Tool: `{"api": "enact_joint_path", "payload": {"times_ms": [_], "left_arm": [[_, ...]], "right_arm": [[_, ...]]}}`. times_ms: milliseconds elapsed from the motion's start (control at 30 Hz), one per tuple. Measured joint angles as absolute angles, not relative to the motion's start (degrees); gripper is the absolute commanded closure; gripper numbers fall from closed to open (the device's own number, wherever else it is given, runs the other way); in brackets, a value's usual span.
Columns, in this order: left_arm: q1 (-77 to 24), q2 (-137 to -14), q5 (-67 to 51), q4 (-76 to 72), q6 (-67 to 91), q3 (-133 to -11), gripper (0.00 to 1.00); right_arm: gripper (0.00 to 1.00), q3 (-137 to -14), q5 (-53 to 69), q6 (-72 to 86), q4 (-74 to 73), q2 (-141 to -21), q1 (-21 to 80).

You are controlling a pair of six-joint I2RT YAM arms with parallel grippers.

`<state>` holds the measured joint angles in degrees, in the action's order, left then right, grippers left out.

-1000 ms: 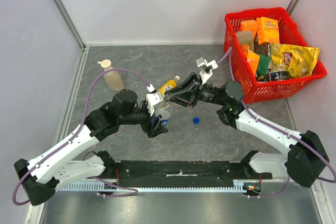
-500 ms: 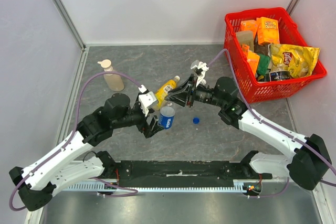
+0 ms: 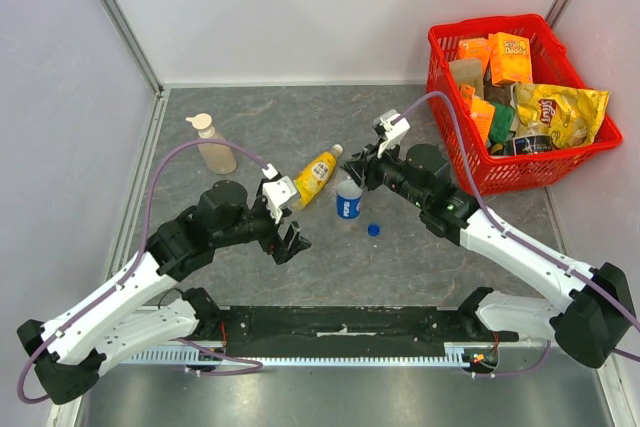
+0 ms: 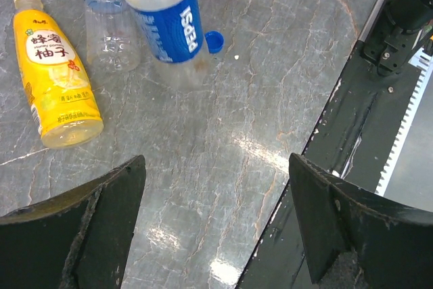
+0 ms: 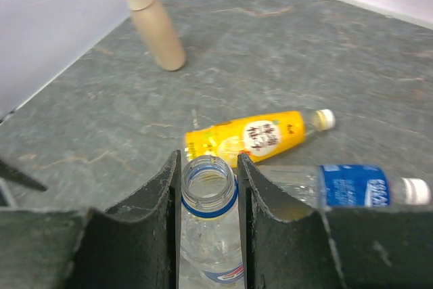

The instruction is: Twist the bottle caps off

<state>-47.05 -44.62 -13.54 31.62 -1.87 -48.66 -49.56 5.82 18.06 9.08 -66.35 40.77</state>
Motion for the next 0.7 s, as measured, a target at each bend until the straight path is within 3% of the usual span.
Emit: {"api": "enact_joint_path", "payload": {"times_ms": [700], "left_arm": [[-47.0, -47.3, -13.8, 31.7, -1.9, -48.6, 0.11]], "right_arm": [[1.00, -47.8, -20.4, 17.2, 6.9, -64.2, 37.9]]}}
